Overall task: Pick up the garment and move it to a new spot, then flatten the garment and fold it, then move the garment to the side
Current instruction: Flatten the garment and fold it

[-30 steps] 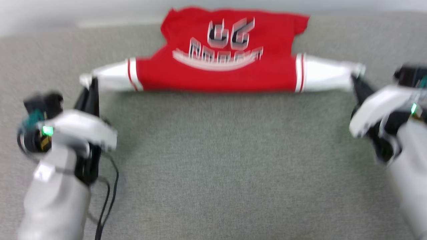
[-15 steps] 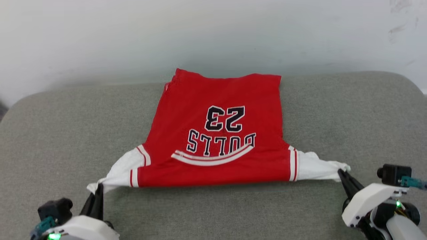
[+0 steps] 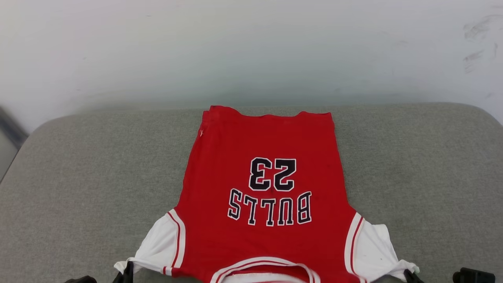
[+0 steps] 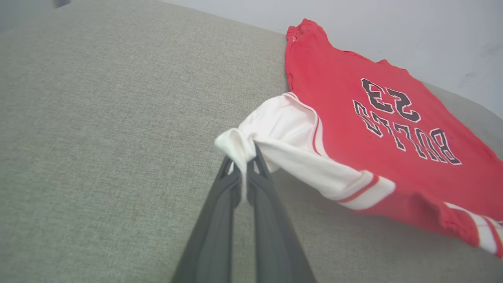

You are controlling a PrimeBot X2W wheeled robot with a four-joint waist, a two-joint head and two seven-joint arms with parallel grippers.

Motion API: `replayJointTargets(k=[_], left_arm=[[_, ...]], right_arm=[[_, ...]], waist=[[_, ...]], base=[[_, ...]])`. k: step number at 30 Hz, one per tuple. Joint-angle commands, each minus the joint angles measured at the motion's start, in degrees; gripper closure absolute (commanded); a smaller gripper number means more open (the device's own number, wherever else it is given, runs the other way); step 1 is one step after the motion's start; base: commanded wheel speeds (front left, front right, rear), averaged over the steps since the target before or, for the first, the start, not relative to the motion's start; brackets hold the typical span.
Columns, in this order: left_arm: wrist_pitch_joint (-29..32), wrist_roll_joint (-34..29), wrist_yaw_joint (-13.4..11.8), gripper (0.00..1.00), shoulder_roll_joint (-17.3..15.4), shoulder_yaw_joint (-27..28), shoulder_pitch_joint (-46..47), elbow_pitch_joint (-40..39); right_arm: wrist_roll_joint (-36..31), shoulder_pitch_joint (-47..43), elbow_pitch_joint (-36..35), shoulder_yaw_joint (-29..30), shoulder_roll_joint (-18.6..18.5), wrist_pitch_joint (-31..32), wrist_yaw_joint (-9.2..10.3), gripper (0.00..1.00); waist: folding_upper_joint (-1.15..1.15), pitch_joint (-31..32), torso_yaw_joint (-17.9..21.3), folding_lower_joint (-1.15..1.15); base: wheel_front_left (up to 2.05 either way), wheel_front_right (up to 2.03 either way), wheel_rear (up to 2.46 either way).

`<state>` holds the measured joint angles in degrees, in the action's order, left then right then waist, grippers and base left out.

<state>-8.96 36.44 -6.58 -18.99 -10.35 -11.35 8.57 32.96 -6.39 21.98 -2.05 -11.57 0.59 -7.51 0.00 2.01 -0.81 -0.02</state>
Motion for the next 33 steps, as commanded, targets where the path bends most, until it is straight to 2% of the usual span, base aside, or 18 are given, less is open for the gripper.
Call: replayJointTargets(k=[1,2,3,4,9,12,17,23,24,28,33], left_arm=[[0.31,-0.08,-0.20,1.00,0.17,-0.14,-0.62,-0.81],[0.31,-0.30,-0.26,1.00,0.31,-0.44,-0.49,-1.48],[0.39,-0.48,-0.45,1.00,0.54,-0.71,-0.29,-2.03],[0.53,-0.75,-0.42,1.00,0.62,-1.15,0.00,-2.48],[0.58,-1.97,-0.69,1.00,1.14,-2.94,1.84,-4.74],[0.39,-3.07,-1.01,1.00,1.74,-3.98,3.16,-6.20],[-0.28,-4.98,-1.42,1.00,2.68,-5.51,6.48,-9.11],[-1.41,-6.64,-0.78,1.00,3.90,-7.30,11.12,-11.58],[-1.41,-6.64,-0.78,1.00,3.90,-7.30,11.12,-11.58],[-2.25,-7.70,-0.09,1.00,5.05,-8.73,14.51,-12.61],[-3.43,-8.89,0.92,1.00,6.55,-10.40,17.91,-13.39]], right_arm=[[-1.22,-1.14,-1.34,0.52,0.63,1.01,0.04,0.78],[-1.36,-1.56,-2.47,1.11,1.32,1.41,0.04,0.70],[-1.72,-1.74,-3.55,1.44,1.78,1.84,0.04,0.06],[-2.49,-1.84,-4.43,1.62,1.86,1.98,0.03,0.00],[-4.26,1.75,-7.97,3.99,2.42,1.37,0.03,0.00],[-5.27,6.21,-7.60,5.34,1.85,1.54,0.03,0.00],[-5.96,18.88,-4.04,6.11,-0.60,1.67,0.03,0.00],[-6.43,36.12,3.45,5.81,-4.60,6.88,0.03,0.00],[-6.43,36.12,3.45,5.81,-4.60,6.88,0.03,0.00],[-6.38,47.95,9.35,5.24,-7.68,14.42,0.03,0.00],[-8.32,60.83,16.47,4.72,-10.53,27.22,0.03,0.00]], waist=[[0.00,-0.27,-0.25,0.02],[0.00,-0.44,-0.39,0.02],[0.00,-0.62,-0.51,0.02],[0.00,-0.79,-0.74,0.02],[0.00,-2.04,-1.85,0.02],[0.00,-3.86,-2.73,0.02],[0.00,-9.56,-4.57,0.02],[0.00,-17.53,-8.00,0.02],[0.00,-17.53,-8.00,0.02],[0.00,-22.38,-10.42,0.02],[0.00,-27.24,-13.17,0.02]], base=[[0.00,0.00,0.00],[0.00,0.00,0.00],[0.00,0.00,0.00],[0.00,0.00,0.00],[0.00,0.00,0.00],[0.00,0.00,0.00],[0.00,0.00,0.00],[0.00,0.00,0.00],[0.00,0.00,0.00],[0.00,0.00,0.00],[0.00,0.00,0.00]])
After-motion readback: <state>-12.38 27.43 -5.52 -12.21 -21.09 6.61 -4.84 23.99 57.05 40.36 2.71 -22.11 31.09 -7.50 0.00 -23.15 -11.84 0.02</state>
